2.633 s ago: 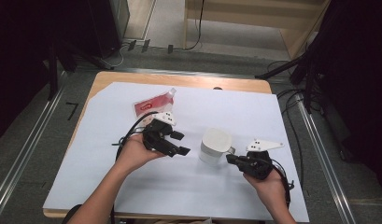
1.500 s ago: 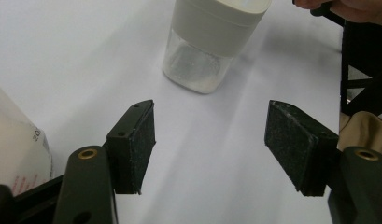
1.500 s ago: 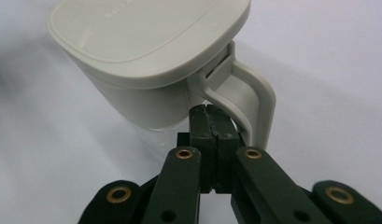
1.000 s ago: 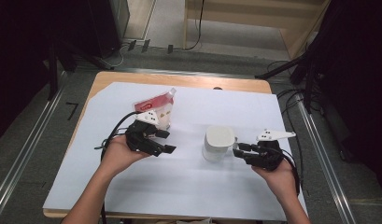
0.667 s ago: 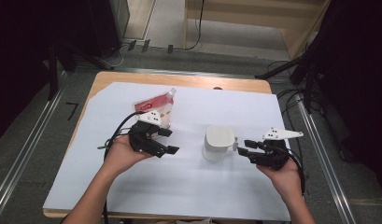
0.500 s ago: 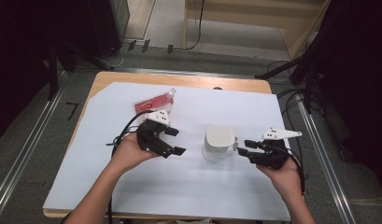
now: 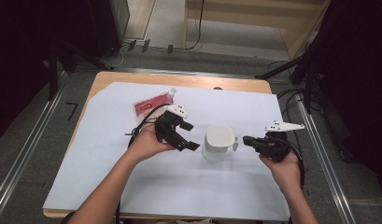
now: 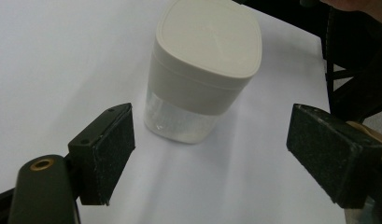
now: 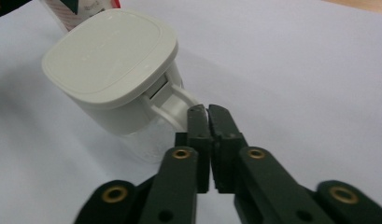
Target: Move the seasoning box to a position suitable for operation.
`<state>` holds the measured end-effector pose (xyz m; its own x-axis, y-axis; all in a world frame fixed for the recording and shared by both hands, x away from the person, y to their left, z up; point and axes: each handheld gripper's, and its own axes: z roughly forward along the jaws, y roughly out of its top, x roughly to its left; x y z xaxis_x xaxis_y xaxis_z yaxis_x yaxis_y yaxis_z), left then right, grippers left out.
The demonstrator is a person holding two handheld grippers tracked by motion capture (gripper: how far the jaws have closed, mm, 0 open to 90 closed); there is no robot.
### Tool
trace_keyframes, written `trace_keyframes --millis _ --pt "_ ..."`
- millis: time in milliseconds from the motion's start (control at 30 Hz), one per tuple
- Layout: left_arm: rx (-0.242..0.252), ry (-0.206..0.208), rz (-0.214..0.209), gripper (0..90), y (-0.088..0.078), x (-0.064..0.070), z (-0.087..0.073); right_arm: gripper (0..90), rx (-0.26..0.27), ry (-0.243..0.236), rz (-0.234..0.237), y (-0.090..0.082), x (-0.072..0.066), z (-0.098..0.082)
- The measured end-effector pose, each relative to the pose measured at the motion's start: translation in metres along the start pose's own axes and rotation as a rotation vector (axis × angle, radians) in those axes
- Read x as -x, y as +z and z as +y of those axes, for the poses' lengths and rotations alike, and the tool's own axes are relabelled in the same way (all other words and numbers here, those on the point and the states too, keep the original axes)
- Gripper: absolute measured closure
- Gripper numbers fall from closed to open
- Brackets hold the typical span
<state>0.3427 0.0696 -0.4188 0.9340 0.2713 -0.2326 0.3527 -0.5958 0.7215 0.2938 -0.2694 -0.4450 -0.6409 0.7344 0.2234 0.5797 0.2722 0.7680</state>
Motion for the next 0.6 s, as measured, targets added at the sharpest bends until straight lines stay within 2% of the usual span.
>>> trace_keyframes --millis 100,200,333,400,500,600 --pt "0.010 0.011 -0.030 16.1 0.008 -0.003 0.004 90.0 -0.016 -0.013 0.003 0.007 0.004 0.005" --pt "0.003 0.023 -0.037 16.1 0.013 -0.003 0.006 90.0 -0.028 -0.013 0.018 0.012 0.005 0.007" --pt "0.008 0.016 -0.050 13.7 0.021 -0.004 0.008 90.0 -0.054 -0.028 0.024 0.018 0.003 0.005" --pt "-0.009 0.039 -0.043 13.5 0.026 -0.002 0.008 90.0 -0.059 -0.036 0.020 0.020 0.000 0.004" --pt "-0.015 0.041 -0.026 10.8 0.031 -0.002 0.008 90.0 -0.055 -0.032 0.022 0.020 0.000 0.004" --pt "-0.014 0.039 -0.031 10.4 0.033 -0.003 0.009 90.0 -0.055 -0.031 0.021 0.020 0.000 0.003"
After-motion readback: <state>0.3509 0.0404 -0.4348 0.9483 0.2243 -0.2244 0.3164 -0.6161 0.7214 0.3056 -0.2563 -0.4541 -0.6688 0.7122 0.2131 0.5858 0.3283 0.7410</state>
